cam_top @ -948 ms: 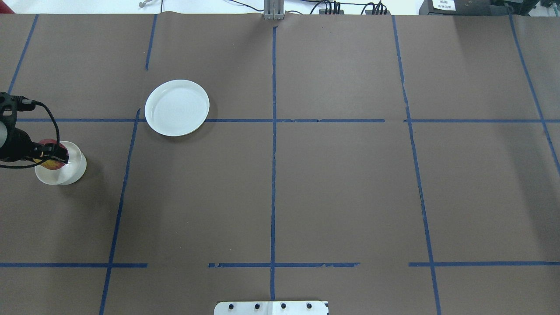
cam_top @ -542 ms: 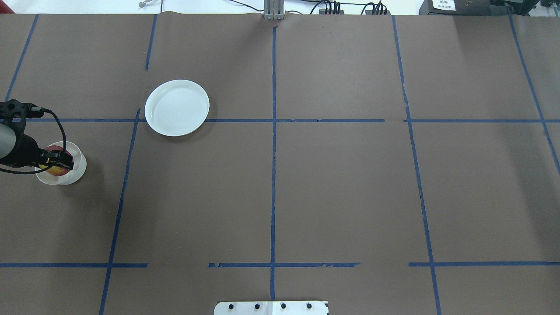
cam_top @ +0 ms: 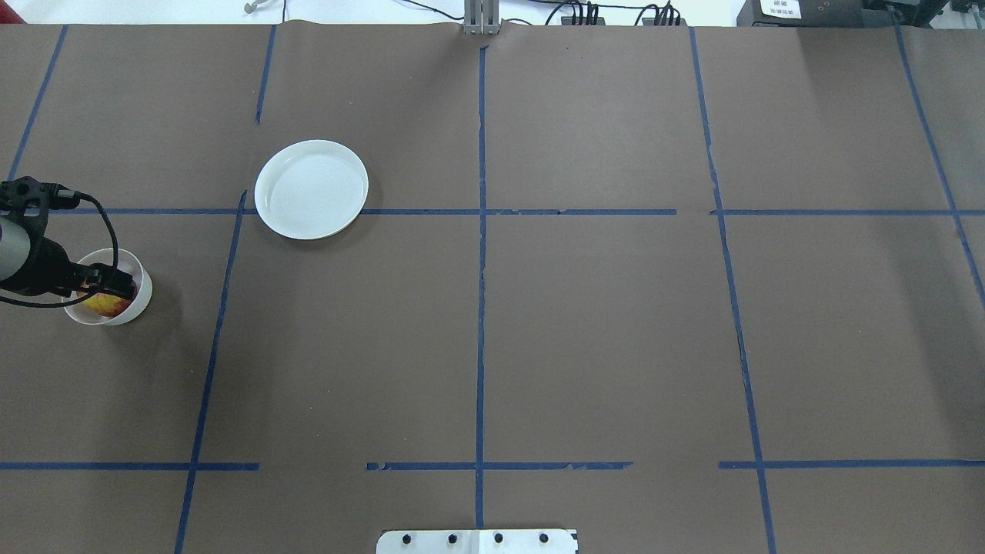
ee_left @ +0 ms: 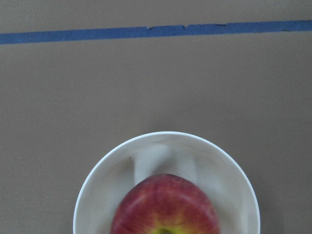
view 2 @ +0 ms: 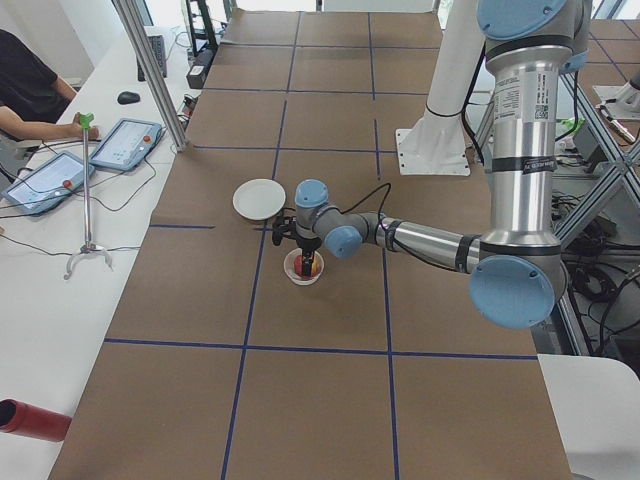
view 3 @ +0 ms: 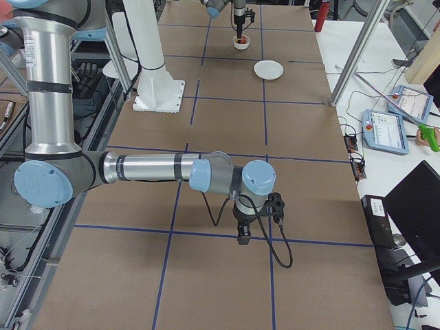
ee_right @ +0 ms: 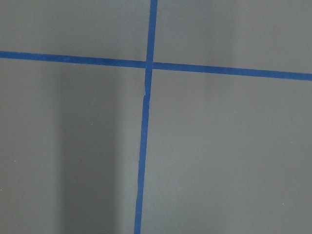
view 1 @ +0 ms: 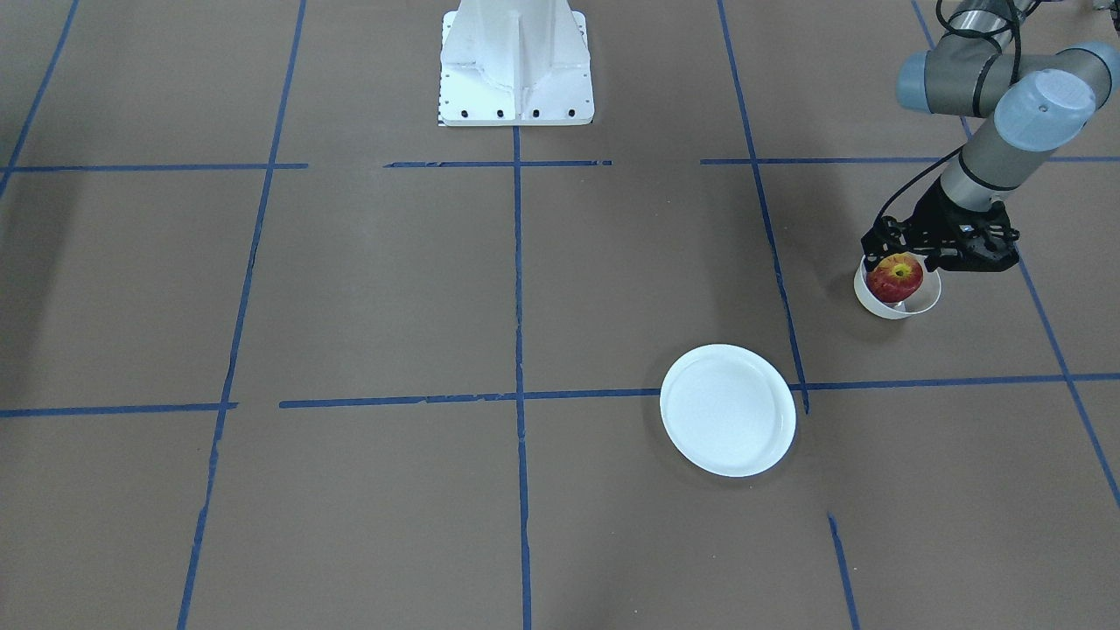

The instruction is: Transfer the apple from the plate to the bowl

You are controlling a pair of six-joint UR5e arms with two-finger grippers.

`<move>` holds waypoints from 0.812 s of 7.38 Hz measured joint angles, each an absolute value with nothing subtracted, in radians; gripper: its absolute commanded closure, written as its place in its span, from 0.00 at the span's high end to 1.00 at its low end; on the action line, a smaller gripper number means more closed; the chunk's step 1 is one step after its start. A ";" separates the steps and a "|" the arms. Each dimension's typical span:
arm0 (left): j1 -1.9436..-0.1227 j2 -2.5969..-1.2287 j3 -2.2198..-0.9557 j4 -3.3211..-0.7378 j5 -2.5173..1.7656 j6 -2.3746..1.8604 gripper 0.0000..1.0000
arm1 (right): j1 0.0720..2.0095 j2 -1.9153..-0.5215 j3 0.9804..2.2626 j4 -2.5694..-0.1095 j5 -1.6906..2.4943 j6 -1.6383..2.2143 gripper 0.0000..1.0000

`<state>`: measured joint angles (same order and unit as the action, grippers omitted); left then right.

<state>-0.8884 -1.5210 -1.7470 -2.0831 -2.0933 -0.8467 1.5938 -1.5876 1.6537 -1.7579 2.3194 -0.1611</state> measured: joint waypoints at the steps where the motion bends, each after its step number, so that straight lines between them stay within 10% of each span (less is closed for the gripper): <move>1: -0.894 -1.517 -1.774 -2.077 -2.107 -0.846 1.00 | 1.594 -1.588 1.654 -1.758 2.319 -0.161 1.00; 6: -1.066 -1.527 -1.859 -2.056 -2.197 -0.614 1.00 | 1.594 -1.588 1.654 -1.758 2.319 -0.161 1.00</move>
<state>-1.0661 -1.5270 -1.8593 -2.0561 -2.1974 -0.6136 1.5938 -1.5877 1.6536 -1.7580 2.3194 -0.1611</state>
